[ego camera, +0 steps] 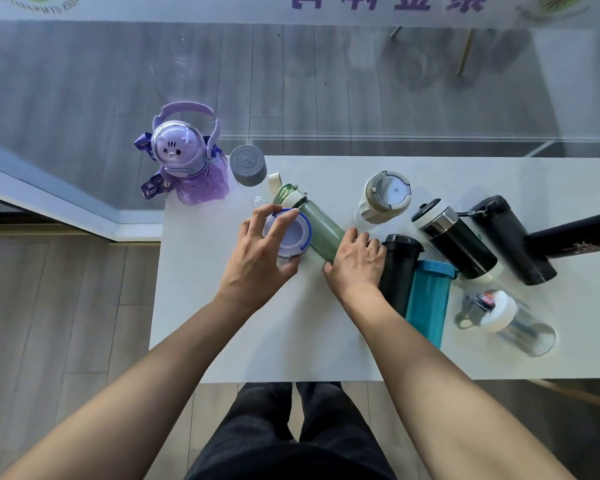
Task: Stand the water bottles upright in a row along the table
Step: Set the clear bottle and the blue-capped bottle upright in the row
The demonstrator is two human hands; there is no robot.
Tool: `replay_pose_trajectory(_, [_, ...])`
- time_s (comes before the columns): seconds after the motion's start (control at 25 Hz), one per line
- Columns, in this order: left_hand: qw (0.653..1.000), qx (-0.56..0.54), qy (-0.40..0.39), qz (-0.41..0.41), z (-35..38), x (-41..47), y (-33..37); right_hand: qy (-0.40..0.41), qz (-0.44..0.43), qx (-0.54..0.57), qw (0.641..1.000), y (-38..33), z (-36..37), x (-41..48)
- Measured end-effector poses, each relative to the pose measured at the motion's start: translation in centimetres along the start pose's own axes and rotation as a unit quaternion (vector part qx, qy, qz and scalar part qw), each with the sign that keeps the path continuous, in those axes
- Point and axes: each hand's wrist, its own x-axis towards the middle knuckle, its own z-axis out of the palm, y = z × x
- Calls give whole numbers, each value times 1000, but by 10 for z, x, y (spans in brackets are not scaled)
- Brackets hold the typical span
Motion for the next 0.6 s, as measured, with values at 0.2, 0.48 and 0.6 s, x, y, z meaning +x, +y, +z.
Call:
replay_pose_trajectory(0.2, [1000,1,9,-7,3,-2,-1,-20,-10,33,999,10,7,-13])
replay_pose_trajectory(0.48, [1000,-16,16,-19,5,1,3,-73,37,84,993,25,27,-64])
replay_pose_trajectory(0.6, [999,-20,14,-22,4,4,4,-57,32,73,995,26,18,-61])
